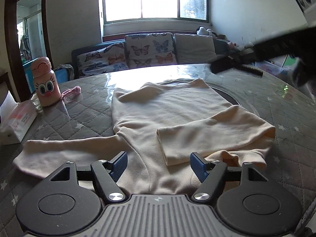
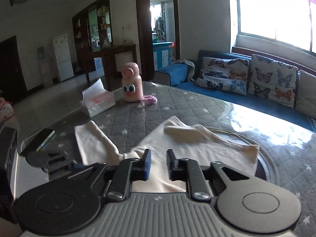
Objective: Fold clothes
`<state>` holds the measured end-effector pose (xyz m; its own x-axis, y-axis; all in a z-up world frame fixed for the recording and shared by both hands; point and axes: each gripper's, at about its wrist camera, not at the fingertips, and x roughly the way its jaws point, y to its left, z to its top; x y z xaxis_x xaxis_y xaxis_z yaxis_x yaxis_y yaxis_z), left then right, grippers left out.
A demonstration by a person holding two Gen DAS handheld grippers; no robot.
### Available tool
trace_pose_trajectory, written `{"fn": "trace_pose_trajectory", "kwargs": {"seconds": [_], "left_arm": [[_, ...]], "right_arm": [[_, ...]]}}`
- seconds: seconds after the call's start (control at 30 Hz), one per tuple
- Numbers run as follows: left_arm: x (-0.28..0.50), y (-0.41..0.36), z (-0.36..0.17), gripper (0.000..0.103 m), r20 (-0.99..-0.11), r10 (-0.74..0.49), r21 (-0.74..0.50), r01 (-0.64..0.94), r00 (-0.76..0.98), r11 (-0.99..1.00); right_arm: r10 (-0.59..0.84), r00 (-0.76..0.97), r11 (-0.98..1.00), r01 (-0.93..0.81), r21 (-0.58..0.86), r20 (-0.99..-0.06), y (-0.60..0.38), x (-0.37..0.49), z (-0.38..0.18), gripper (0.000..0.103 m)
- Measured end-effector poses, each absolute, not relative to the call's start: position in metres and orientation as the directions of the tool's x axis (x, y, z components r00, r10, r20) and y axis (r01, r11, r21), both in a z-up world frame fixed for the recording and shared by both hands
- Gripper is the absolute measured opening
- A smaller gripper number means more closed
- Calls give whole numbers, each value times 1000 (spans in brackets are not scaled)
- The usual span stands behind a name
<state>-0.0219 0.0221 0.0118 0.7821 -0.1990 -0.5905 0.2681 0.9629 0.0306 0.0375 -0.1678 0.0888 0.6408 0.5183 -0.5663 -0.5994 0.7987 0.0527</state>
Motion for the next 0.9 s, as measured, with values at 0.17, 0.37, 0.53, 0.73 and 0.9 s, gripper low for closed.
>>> {"fn": "trace_pose_trajectory", "kwargs": {"seconds": [0.17,0.37,0.53,0.73,0.9], "left_arm": [[-13,13,13,70,-590,-216,20,282,778,959],[1,0,5,61,-621,-230,18,307,749,952],[9,-4,-5,38,-663,-215,14,299,717,954],[11,-5,0,9,-665,-215,2,290,716,957],[12,-11,32,8,-598,-234,17,303,767,953]], "right_arm": [[417,638,836,-549,-3,-647,-205,34,69,41],[305,615,876,-481,-39,-728,-245,21,29,51],[287,611,889,-457,-33,-738,-261,12,13,55],[297,605,891,-454,-13,-739,-266,6,3,58],[294,608,893,-450,-16,-737,-266,3,-1,59]]}}
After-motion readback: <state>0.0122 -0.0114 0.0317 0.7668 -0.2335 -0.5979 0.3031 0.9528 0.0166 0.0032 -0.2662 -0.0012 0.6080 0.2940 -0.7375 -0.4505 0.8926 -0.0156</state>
